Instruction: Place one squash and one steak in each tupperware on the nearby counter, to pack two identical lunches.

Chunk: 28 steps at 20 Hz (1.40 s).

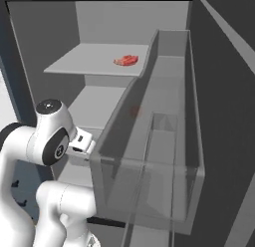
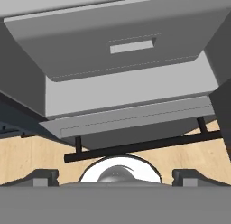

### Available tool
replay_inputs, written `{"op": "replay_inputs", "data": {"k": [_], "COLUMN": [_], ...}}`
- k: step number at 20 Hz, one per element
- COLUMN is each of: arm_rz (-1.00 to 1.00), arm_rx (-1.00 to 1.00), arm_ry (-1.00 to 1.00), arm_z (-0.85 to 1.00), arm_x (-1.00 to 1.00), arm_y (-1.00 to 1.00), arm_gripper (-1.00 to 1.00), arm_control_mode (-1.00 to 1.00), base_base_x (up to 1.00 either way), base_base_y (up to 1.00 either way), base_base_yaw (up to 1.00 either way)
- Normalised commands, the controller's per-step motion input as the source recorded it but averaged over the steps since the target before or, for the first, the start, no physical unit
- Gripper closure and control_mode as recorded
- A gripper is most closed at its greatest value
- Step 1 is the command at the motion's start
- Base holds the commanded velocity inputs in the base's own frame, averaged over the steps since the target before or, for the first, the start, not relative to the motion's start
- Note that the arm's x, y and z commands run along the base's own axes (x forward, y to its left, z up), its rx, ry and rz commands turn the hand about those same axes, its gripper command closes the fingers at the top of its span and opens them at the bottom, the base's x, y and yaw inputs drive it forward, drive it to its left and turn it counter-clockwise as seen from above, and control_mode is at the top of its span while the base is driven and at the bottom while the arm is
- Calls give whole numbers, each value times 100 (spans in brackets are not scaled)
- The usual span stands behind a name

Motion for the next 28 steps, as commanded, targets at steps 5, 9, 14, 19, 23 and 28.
{"op": "replay_inputs", "data": {"k": [5,9,14,19,23,28], "arm_rz": [0,0,0,0,0,-1], "arm_rx": [0,0,0,0,0,0], "arm_ry": [0,0,0,-2,-34,-44], "arm_z": [0,0,0,0,34,87], "arm_x": [0,0,0,-1,-8,0], "arm_y": [0,0,0,0,0,1], "arm_gripper": [-100,-100,-100,-100,-100,-100], "arm_control_mode": [100,100,100,-100,-100,-100], "base_base_x": [22,0,0,0,0,0], "base_base_y": [-7,0,0,0,0,0], "base_base_yaw": [-10,0,0,0,0,0]}}
